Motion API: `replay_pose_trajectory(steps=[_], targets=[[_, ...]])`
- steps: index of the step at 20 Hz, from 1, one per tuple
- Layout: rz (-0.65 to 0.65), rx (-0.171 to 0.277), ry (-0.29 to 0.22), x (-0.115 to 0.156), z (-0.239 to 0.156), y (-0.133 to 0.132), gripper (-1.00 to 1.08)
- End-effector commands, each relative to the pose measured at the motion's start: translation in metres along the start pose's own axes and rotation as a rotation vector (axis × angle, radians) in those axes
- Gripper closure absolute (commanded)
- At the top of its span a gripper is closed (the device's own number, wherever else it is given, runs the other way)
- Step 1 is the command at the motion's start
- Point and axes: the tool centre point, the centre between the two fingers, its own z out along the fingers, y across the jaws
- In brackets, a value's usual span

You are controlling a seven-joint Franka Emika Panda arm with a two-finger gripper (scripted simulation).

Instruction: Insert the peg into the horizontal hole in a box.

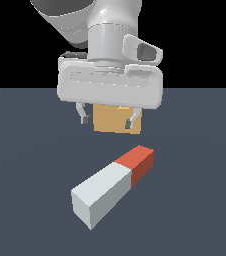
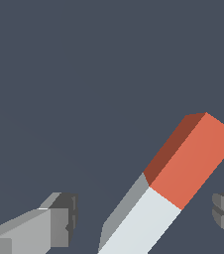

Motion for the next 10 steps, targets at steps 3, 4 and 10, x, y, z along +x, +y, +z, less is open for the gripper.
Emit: replay_pose_trajectory(steps=[3, 4, 10], targets=[[0.106, -0.011, 0.008, -0.013, 0.009, 0.005, -0.92], [0.136, -0.014, 0.010, -0.017, 0.012, 0.006, -0.92], [0.351, -0.038, 0.027, -0.043, 0.030, 0.012, -0.92]])
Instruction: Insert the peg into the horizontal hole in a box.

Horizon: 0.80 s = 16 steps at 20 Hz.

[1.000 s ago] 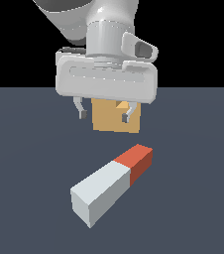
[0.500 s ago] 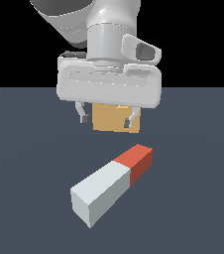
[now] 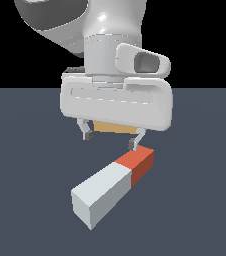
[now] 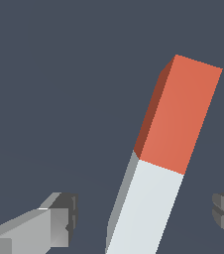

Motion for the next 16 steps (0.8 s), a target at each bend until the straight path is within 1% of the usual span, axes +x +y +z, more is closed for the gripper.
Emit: replay_pose_trajectory(steps=[1, 5, 9, 13, 16], targets=[[0.089, -0.010, 0.007, -0.011, 0.007, 0.004, -0.92], [0.202, -0.022, 0.016, -0.024, 0.017, 0.008, -0.92], [0.282, -0.031, 0.023, -0.034, 0.024, 0.010, -0.92], [0.328, -0.036, 0.027, -0.040, 0.028, 0.011, -0.92], [0.339, -0.037, 0.028, -0.042, 0.029, 0.011, -0.92]])
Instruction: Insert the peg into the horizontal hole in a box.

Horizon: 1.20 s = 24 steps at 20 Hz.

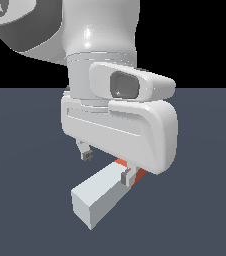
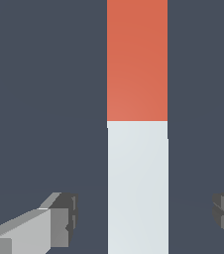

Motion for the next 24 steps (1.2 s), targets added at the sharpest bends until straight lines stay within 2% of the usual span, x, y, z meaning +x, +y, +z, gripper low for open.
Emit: replay_pose_trajectory(steps=[1, 9, 18, 23, 24], targets=[[0.006, -0.001, 0.001, 0.000, 0.000, 0.000, -0.92], [-0.002, 0.000, 0.000, 0.001, 0.003, 0.000, -0.92], [-0.004, 0.001, 0.000, 0.000, 0.042, -0.002, -0.92], [-0.005, 0.000, 0.000, 0.001, 0.050, -0.001, -0.92], [-0.005, 0.000, 0.000, 0.001, 0.050, -0.001, 1.08]])
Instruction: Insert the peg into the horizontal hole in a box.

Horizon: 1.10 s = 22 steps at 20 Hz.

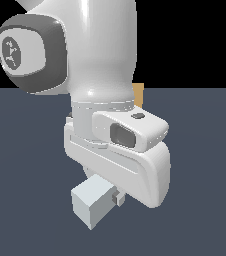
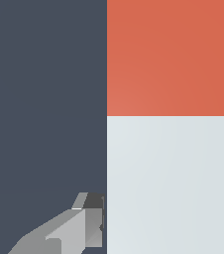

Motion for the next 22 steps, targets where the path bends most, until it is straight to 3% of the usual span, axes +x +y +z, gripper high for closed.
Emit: replay_pose_trajectory(steps=[1, 13, 17, 22], targets=[[0.000, -0.001, 0.001, 0.000, 0.000, 0.001, 1.08], [-0.013, -0.002, 0.000, 0.005, -0.003, -0.001, 1.08], [-0.074, -0.002, 0.000, 0.025, -0.016, -0.008, 1.08], [-0.223, -0.004, -0.002, 0.072, -0.048, -0.031, 1.08]])
